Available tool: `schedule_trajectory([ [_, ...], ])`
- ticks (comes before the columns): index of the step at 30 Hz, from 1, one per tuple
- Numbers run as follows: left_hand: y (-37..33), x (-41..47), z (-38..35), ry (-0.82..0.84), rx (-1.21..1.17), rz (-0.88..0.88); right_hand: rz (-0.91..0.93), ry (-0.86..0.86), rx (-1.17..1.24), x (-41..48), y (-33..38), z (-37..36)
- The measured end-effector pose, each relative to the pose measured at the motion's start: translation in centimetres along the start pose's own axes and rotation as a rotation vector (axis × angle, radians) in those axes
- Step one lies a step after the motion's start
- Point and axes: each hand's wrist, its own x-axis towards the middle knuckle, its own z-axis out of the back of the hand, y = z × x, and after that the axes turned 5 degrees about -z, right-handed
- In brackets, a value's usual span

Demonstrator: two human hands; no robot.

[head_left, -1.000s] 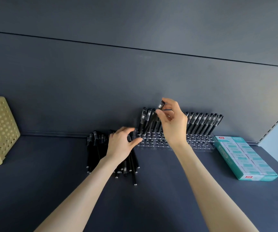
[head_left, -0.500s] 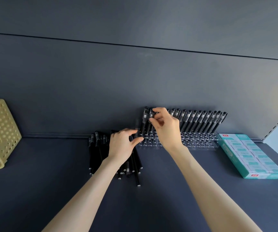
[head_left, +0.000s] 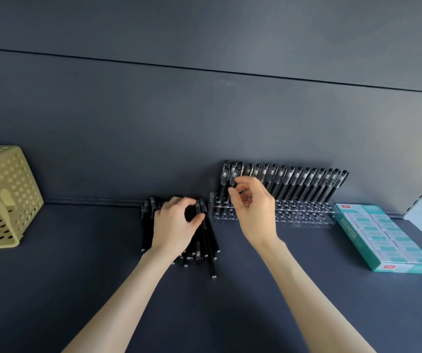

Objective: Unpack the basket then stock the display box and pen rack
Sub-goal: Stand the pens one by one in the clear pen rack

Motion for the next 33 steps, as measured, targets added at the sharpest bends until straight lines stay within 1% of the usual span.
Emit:
schedule_trajectory([
  [3, 1.0, -1.9, 1.0, -0.05, 0.118, 0.102, -0.088, 0.117, -0.029, -2.3, 0.1, -1.2],
  [6, 2.0, -3.5, 1.6, -0.067, 0.206, 0.238, -0.192, 0.238, -0.192, -4.1, -0.1, -2.6],
  [8, 2.5, -4.0, 1.8, -0.069, 0.225, 0.313, -0.248, 0.291, -0.291, -4.9, -0.2, -3.5],
  [10, 2.9, -4.1, 1.9, -0.066, 0.202, 0.362, -0.295, 0.328, -0.331, -5.3, -0.3, -4.2],
  [20, 3.8, -2.0, 2.6, -0.019, 0.119, 0.469, -0.416, 0.306, -0.249, -5.0, 0.1, -5.4],
  [23, 4.2, -2.0, 2.7, -0.041, 0.074, 0.48, -0.459, 0.292, -0.197, -5.0, 0.1, -5.5],
  [27, 4.8, -1.7, 2.9, -0.047, 0.042, 0.486, -0.442, 0.26, -0.155, -5.2, 0.4, -5.5],
  [33, 5.8, -0.9, 3.7, 0.037, 0.0, 0.525, -0.392, 0.243, -0.038, -5.0, 0.9, -5.3],
])
